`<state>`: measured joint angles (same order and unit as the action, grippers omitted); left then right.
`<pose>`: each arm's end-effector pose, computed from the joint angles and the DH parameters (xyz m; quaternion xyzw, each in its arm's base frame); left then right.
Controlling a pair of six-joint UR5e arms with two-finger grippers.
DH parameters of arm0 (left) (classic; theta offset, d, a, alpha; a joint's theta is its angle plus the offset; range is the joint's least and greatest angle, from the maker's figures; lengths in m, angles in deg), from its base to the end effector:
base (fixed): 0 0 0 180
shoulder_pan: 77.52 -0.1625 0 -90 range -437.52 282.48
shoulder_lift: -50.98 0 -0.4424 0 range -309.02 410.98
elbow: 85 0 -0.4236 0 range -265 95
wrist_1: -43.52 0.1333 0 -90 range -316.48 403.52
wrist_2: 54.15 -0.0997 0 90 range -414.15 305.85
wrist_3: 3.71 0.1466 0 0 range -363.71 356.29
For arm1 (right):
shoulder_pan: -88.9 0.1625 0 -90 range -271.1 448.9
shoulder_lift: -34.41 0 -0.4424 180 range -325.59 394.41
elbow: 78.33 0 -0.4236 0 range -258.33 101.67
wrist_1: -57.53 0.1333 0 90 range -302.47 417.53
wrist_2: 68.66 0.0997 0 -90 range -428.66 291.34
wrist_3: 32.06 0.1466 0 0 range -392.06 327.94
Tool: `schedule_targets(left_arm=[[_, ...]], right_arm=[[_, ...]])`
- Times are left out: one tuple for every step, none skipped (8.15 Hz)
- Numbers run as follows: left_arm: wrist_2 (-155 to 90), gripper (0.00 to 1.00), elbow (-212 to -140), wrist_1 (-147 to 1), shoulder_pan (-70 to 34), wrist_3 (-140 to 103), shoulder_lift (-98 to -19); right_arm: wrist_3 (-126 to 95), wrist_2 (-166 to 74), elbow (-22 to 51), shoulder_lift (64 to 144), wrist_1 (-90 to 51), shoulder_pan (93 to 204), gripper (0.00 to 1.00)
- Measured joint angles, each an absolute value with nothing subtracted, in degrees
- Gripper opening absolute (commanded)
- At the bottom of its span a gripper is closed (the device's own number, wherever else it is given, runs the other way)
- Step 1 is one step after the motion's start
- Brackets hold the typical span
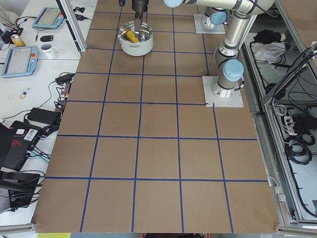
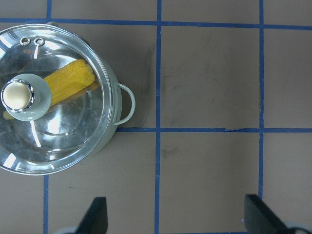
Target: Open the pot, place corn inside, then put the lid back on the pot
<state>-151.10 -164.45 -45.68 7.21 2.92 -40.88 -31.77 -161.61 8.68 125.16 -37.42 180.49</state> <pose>-0.0641 -0.5637 0.5416 0.0068 0.9947 -0.0759 0.0686 0.1406 -0.5339 0.5028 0.0094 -0.9968 0.0761 0.0244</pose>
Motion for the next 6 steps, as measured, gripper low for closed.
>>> schedule_targets(left_arm=[[-151.10, 1.00, -164.45, -45.73, 7.21, 2.95, -40.91], [-151.14, 1.00, -164.45, -45.75, 7.21, 2.92, -40.92], [-151.16, 1.00, -164.45, -45.74, 7.21, 2.90, -40.93], [-151.14, 1.00, -164.45, -45.71, 7.21, 2.89, -41.08], [-151.15, 1.00, -164.45, -45.70, 7.21, 2.89, -41.27], [-151.14, 1.00, -164.45, -45.73, 7.21, 2.88, -41.38]], right_arm=[[-31.78, -161.63, 8.68, 125.16, -37.49, 180.48, 1.00], [-31.79, -161.64, 8.68, 125.17, -37.53, 180.48, 1.00], [-31.79, -161.61, 8.68, 125.18, -37.55, 180.48, 1.00], [-31.75, -161.59, 8.68, 125.19, -37.56, 180.48, 1.00], [-31.69, -161.57, 8.68, 125.20, -37.48, 180.48, 1.00], [-31.65, -161.57, 8.68, 125.20, -37.38, 180.51, 1.00]])
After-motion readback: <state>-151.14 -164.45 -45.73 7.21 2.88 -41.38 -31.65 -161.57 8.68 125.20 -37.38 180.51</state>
